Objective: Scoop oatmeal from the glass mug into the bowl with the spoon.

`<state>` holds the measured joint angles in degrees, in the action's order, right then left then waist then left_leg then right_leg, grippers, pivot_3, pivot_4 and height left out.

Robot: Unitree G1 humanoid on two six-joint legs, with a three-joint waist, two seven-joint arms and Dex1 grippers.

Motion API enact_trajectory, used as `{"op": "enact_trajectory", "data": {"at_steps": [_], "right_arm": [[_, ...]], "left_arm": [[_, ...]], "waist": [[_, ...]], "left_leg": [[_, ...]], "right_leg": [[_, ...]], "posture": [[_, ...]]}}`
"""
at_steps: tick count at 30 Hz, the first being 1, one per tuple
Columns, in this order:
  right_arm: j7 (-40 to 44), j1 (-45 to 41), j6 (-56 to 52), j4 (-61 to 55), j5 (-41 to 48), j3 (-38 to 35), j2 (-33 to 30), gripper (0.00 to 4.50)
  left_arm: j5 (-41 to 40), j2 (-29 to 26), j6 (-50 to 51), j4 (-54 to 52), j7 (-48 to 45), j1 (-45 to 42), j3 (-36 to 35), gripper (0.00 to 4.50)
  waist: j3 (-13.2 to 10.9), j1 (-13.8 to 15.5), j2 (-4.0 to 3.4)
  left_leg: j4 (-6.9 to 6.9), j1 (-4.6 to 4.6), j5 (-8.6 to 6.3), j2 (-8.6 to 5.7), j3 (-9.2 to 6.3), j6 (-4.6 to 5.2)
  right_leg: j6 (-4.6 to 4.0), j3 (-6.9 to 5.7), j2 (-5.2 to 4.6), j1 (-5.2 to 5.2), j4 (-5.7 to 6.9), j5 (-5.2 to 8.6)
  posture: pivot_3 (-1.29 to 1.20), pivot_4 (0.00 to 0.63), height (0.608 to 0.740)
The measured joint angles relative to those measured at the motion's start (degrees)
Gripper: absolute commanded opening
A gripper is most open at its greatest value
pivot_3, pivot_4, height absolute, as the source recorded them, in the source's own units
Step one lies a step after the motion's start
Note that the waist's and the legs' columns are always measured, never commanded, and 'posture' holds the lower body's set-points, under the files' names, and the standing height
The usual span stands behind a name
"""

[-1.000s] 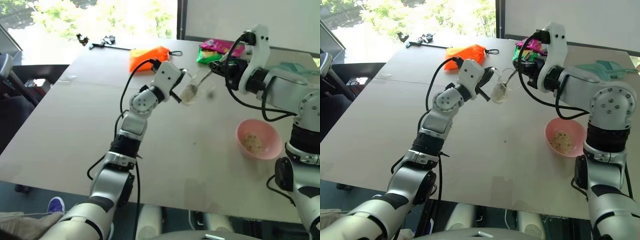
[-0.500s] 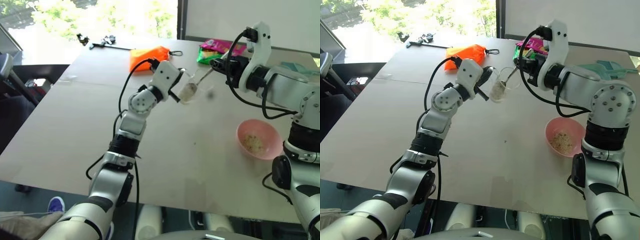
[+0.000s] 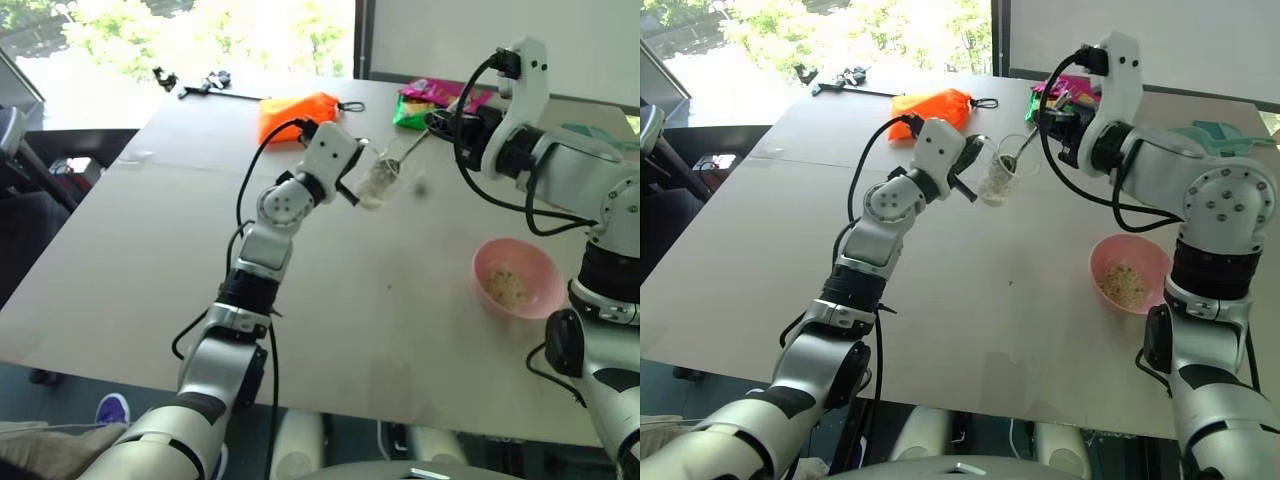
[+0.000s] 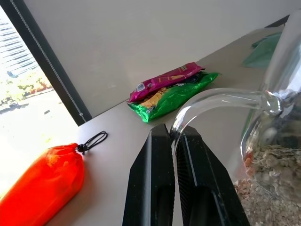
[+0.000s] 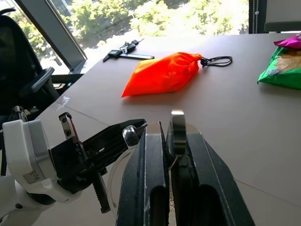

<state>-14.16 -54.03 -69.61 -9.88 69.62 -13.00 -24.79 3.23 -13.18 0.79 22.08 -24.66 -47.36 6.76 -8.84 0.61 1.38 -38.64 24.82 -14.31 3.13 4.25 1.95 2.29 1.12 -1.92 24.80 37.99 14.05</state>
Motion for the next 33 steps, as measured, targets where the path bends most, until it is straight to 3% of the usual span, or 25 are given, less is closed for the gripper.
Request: {"op": "enact_trajectory", "data": {"at_steps": [11,27,33], "right_arm": [[-10.71,0.01,-0.03,5.55,12.40,-6.22,1.87,0.00],[-29.14,8.50,12.46,7.56,39.22,-9.46,-8.02,0.00],[-31.04,11.27,14.98,6.13,41.61,-10.18,-9.33,0.00]], "left_arm": [[-0.05,0.05,0.51,-0.04,0.06,0.01,-0.62,0.09],[-0.14,5.31,3.90,0.00,0.00,-0.78,0.42,0.09],[0.01,7.01,3.98,1.84,0.04,-1.15,1.01,0.09]], "waist": [[0.00,0.01,0.00],[0.00,-0.19,0.00],[0.00,-0.12,0.00]], "left_leg": [[0.00,0.01,0.00,0.01,0.02,0.00],[0.02,0.01,-0.06,0.00,0.01,0.11],[0.01,0.02,-0.09,0.01,0.01,0.16]], "right_leg": [[0.00,0.00,-0.01,0.00,-0.01,0.00],[0.00,0.05,-0.01,0.00,-0.02,0.00],[0.00,0.05,0.00,0.00,-0.03,0.00]], "posture": [[0.00,0.150,0.740],[0.00,0.150,0.740],[0.00,0.150,0.740]]}}
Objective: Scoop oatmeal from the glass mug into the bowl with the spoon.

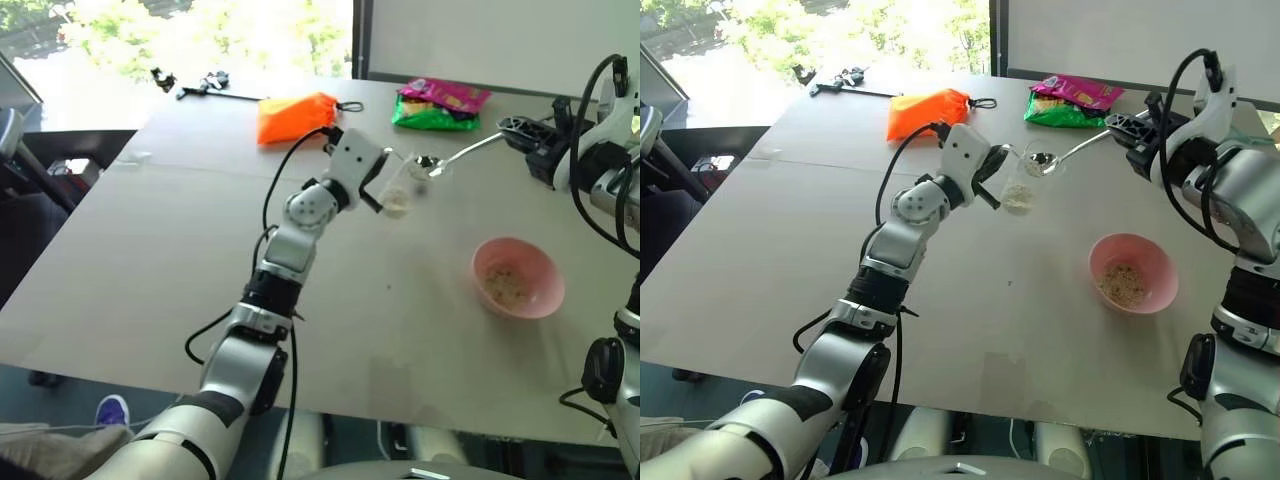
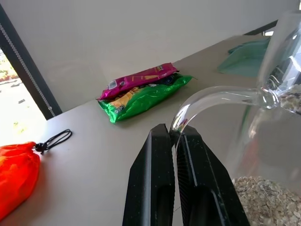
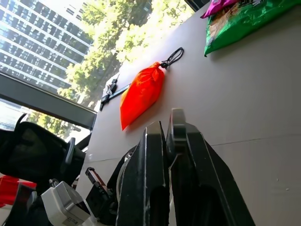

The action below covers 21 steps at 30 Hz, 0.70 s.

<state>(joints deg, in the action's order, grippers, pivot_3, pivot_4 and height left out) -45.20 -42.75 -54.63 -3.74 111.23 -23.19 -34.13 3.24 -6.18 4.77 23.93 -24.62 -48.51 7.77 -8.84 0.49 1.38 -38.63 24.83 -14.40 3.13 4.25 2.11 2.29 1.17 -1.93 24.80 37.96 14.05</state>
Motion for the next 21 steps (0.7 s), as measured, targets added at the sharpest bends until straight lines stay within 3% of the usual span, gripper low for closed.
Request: {"op": "enact_trajectory", "data": {"at_steps": [21], "right_arm": [[-0.33,8.92,-1.03,-3.06,1.21,-12.73,-1.30,0.00]], "left_arm": [[1.85,4.16,-5.92,11.37,-0.38,-5.64,3.91,0.09]], "waist": [[0.02,0.17,-0.06]], "left_leg": [[0.00,-0.02,-0.02,-0.04,0.01,0.04]], "right_leg": [[0.00,0.04,0.02,0.00,-0.01,0.00]], "posture": [[0.00,0.150,0.740]]}}
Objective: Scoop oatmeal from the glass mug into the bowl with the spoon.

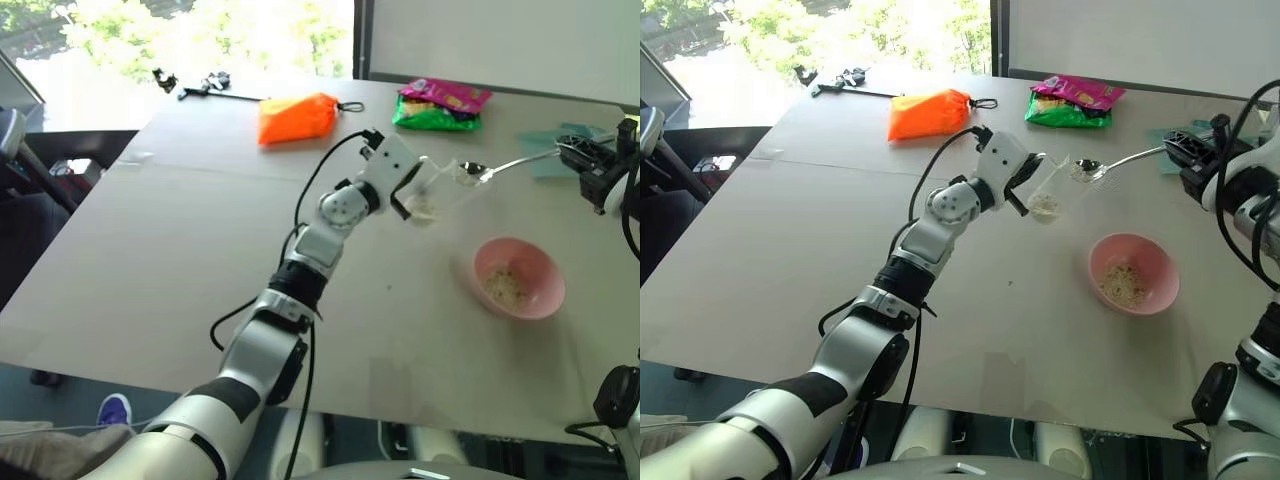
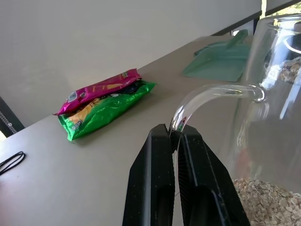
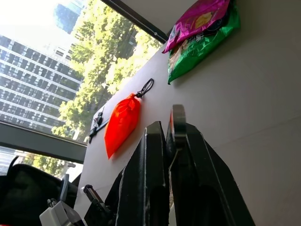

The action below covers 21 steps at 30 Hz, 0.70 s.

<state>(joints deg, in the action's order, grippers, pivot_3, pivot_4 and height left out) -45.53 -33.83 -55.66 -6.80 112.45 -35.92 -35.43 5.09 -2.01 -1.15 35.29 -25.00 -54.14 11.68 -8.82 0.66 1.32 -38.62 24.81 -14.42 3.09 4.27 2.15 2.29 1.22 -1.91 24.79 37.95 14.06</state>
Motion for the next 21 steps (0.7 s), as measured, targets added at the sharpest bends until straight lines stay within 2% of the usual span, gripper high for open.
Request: {"op": "enact_trajectory", "data": {"at_steps": [9,21], "right_arm": [[1.51,1.71,-1.49,-0.11,-0.24,-3.96,-1.30,0.00],[5.10,6.10,-2.84,-1.93,-0.30,-8.62,-1.44,0.00]], "left_arm": [[1.59,-0.99,-4.44,3.70,-1.28,-1.11,0.55,0.09],[2.50,1.11,-8.15,10.90,-1.21,-5.55,0.77,0.09]], "waist": [[0.01,0.10,-0.01],[0.03,0.08,-0.05]], "left_leg": [[0.00,0.01,-0.01,-0.01,0.00,0.01],[0.00,0.01,-0.02,-0.04,-0.01,0.03]], "right_leg": [[0.00,0.00,0.00,-0.01,-0.01,0.00],[0.01,0.01,0.01,-0.01,-0.02,0.00]], "posture": [[0.00,0.150,0.740],[0.00,0.150,0.740]]}}
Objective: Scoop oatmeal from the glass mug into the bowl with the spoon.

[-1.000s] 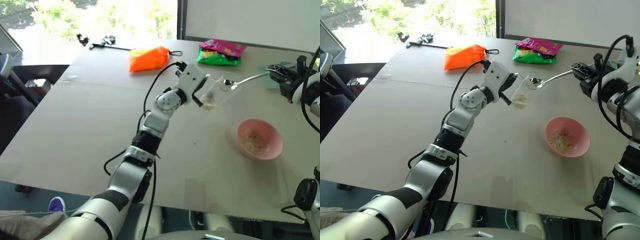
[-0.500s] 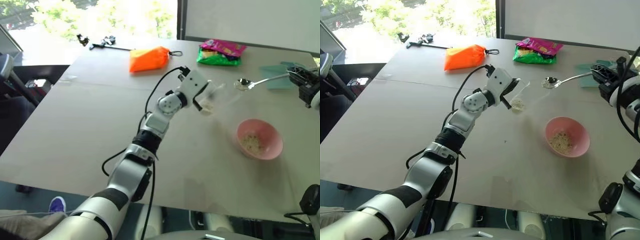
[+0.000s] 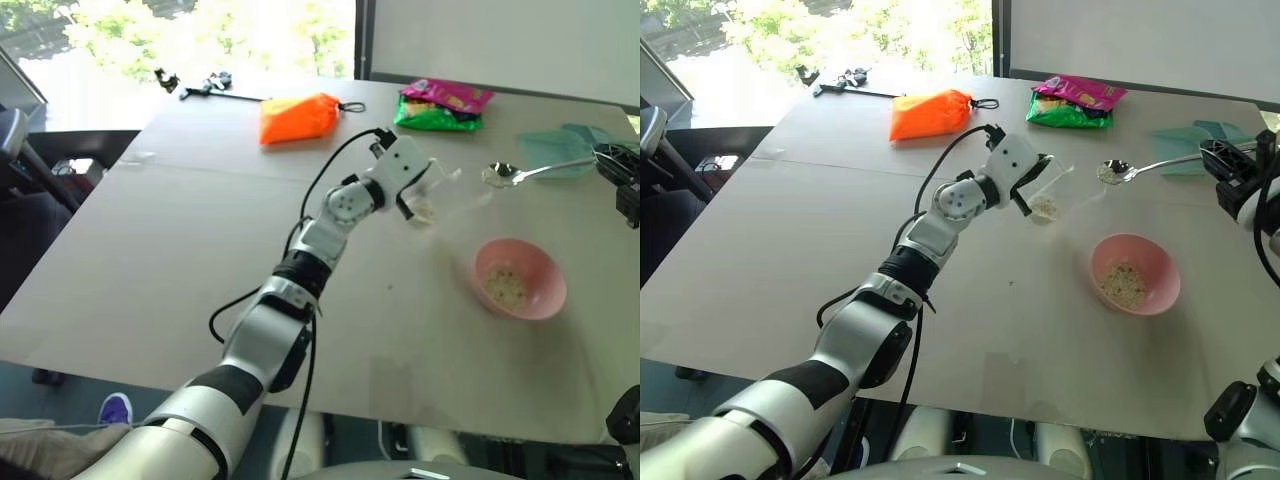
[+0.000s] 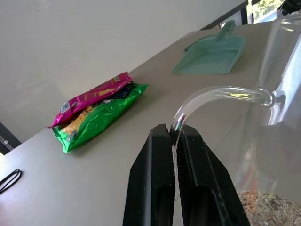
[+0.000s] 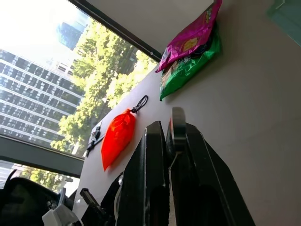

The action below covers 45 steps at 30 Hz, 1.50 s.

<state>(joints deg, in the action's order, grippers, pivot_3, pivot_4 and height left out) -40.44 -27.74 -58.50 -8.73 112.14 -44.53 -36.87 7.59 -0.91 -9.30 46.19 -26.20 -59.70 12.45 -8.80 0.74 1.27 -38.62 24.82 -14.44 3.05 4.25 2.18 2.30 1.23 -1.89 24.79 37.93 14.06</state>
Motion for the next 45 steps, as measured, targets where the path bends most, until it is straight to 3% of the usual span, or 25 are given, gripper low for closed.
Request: {"op": "enact_trajectory", "data": {"at_steps": [19,31,40,45], "right_arm": [[1.84,10.42,4.98,-10.75,0.01,-4.45,1.43,0.00],[9.64,21.48,8.56,-15.51,0.03,-8.39,2.91,0.00],[23.67,37.42,4.92,-14.90,-0.10,-14.76,-1.92,0.00],[26.34,44.32,3.25,-15.59,-0.12,-14.75,-12.63,0.00]], "left_arm": [[1.27,4.22,-6.47,12.33,0.27,-7.32,-0.07,0.09],[3.15,5.04,-9.92,16.62,0.23,-9.92,0.11,0.09],[3.63,5.03,-10.61,18.66,0.75,-10.99,-0.13,0.09],[3.64,4.88,-10.73,18.66,1.08,-10.99,-0.30,0.09]], "waist": [[0.01,0.01,-0.03],[0.02,0.09,-0.05],[0.05,-0.03,-0.12],[0.06,-0.17,-0.14]], "left_leg": [[0.01,0.00,-0.01,-0.04,-0.01,0.01],[0.02,-0.02,-0.01,-0.10,-0.02,0.02],[0.04,-0.09,-0.02,-0.24,-0.13,0.03],[0.05,-0.12,-0.02,-0.26,-0.16,0.04]], "right_leg": [[0.01,0.03,0.00,0.00,0.00,0.01],[0.06,0.02,0.00,-0.07,-0.04,0.03],[0.12,0.18,-0.02,-0.11,-0.02,0.07],[0.12,0.20,-0.01,-0.12,0.01,0.07]], "posture": [[0.00,0.150,0.740],[0.00,0.150,0.740],[0.00,0.150,0.740],[0.00,0.150,0.740]]}}
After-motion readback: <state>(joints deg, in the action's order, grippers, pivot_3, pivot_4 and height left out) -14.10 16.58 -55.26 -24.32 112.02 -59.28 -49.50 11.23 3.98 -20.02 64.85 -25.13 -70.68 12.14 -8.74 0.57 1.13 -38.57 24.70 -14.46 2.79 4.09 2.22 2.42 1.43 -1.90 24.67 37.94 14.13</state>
